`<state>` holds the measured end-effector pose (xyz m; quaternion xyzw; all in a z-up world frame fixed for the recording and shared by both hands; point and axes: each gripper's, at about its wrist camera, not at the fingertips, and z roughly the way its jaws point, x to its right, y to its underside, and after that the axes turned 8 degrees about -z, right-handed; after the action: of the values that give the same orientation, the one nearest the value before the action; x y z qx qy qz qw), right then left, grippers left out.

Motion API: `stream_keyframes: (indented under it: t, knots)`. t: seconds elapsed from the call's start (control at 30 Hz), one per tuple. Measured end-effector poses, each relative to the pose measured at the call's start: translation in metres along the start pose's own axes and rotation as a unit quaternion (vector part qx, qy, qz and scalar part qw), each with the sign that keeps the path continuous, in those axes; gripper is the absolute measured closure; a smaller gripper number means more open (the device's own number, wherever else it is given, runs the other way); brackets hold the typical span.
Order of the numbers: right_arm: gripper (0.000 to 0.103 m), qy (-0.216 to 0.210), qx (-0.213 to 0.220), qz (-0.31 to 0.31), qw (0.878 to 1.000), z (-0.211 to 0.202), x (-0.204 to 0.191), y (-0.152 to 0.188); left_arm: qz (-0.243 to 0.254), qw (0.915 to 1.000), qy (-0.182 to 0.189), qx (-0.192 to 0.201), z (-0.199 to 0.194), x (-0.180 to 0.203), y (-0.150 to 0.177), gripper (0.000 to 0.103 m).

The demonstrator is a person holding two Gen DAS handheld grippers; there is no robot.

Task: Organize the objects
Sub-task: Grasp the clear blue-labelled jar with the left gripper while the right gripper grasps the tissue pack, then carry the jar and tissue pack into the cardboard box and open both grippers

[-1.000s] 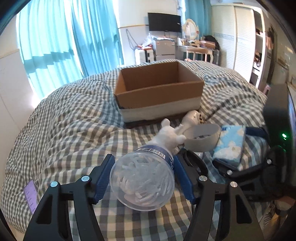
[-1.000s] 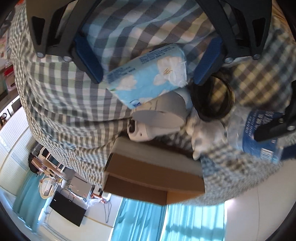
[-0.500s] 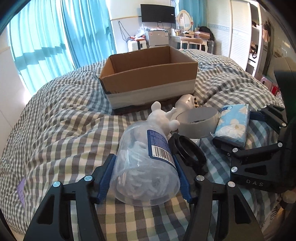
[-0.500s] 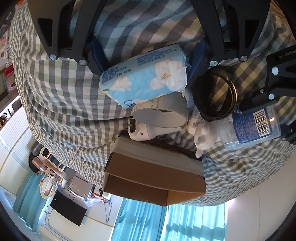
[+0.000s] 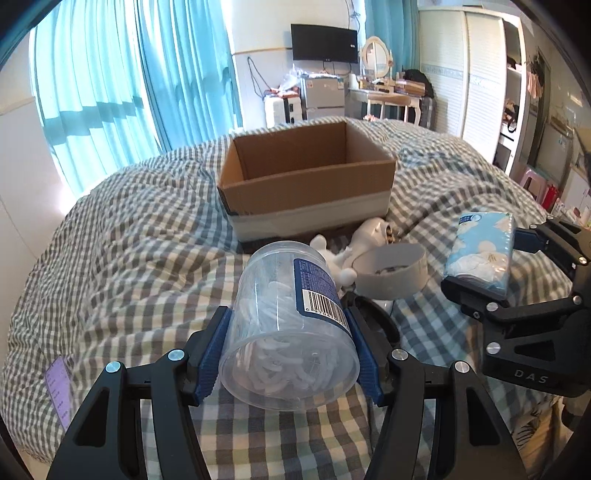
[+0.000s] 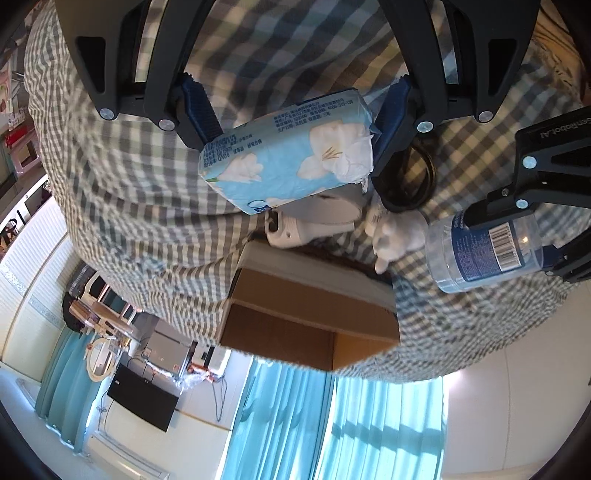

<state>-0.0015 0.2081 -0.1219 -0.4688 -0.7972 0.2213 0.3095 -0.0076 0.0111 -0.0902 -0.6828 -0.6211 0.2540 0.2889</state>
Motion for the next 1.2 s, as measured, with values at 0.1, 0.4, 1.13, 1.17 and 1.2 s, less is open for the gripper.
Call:
stream_keyframes:
  t: [0.1,0.4,1.13,1.17,1.2]
  knots:
    - [0.028,0.003,0.018,0.0,1.0,-0.015,0.001,-0.006,-0.004,0.9999,0.004,0.009,-0.008,-0.002,-0.008,0.04]
    - [0.028,-0.004,0.064,-0.008,0.998,-0.045,0.008,-0.033,-0.008,0.9994,0.008,0.034,-0.016,-0.007,-0.043,0.04]
    - [0.028,-0.053,0.139,-0.005,0.989,-0.022,0.078,-0.177,0.008,0.9979,0.007,0.064,0.044,-0.028,-0.196,0.04]
    - [0.028,-0.05,0.14,-0.008,0.989,-0.015,0.081,-0.184,0.009,0.998,0.006,0.062,0.05,-0.029,-0.201,0.04]
    - [0.028,-0.05,0.139,-0.007,0.989,-0.01,0.084,-0.189,0.01,0.9981,0.006,0.061,0.056,-0.03,-0.206,0.04]
